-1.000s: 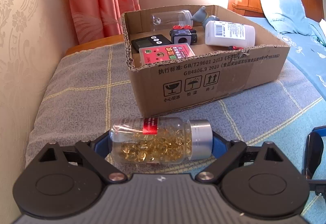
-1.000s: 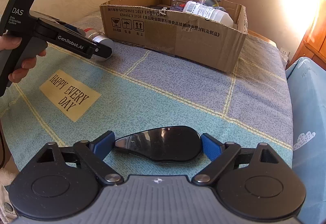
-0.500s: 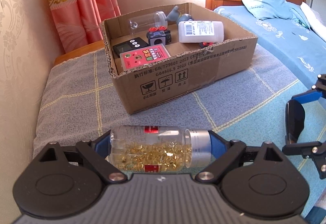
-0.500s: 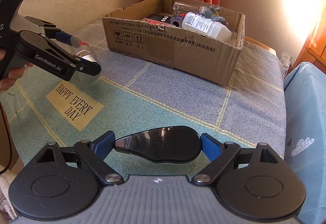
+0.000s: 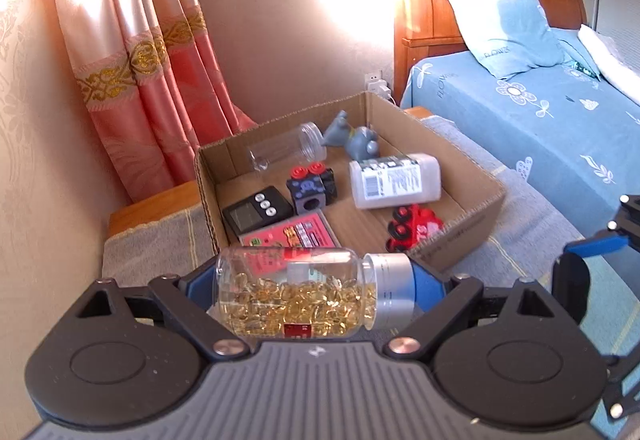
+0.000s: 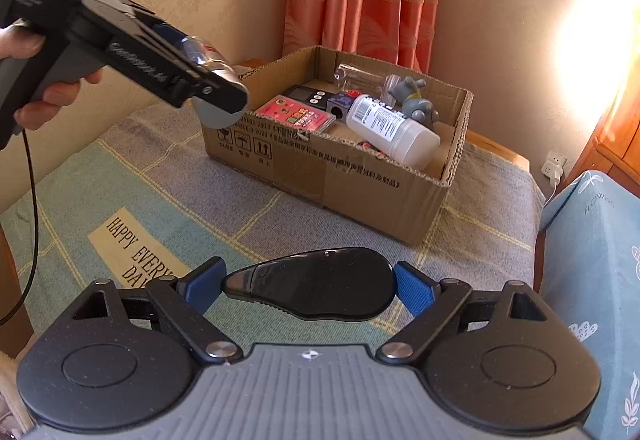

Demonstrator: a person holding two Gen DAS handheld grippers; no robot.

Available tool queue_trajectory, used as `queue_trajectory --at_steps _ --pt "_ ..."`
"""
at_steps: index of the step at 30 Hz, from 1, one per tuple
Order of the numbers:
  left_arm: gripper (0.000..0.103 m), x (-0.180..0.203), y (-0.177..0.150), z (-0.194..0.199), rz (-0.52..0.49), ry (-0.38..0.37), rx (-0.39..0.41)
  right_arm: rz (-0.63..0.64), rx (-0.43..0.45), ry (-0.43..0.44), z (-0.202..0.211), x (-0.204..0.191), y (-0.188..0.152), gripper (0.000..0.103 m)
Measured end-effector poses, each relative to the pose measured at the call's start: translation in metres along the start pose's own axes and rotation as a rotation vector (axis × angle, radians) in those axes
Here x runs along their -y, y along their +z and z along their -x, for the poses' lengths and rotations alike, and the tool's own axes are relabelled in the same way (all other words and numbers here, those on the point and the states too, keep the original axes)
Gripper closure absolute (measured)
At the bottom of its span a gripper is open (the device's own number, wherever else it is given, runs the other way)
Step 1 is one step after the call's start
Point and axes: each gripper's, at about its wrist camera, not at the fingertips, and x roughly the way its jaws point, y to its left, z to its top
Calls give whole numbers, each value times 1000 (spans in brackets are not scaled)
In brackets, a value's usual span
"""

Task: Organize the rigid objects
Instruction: 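Carry the jar over the box with the left gripper while the right gripper lifts the remote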

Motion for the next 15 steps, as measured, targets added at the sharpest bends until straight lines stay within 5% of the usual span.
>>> queue_trajectory --at_steps 9,15 --pt "10 -28 35 -84 71 90 -45 6 20 -20 2 1 15 10" --pt "6 -30 37 -77 87 124 27 12 17 -25 1 3 22 10"
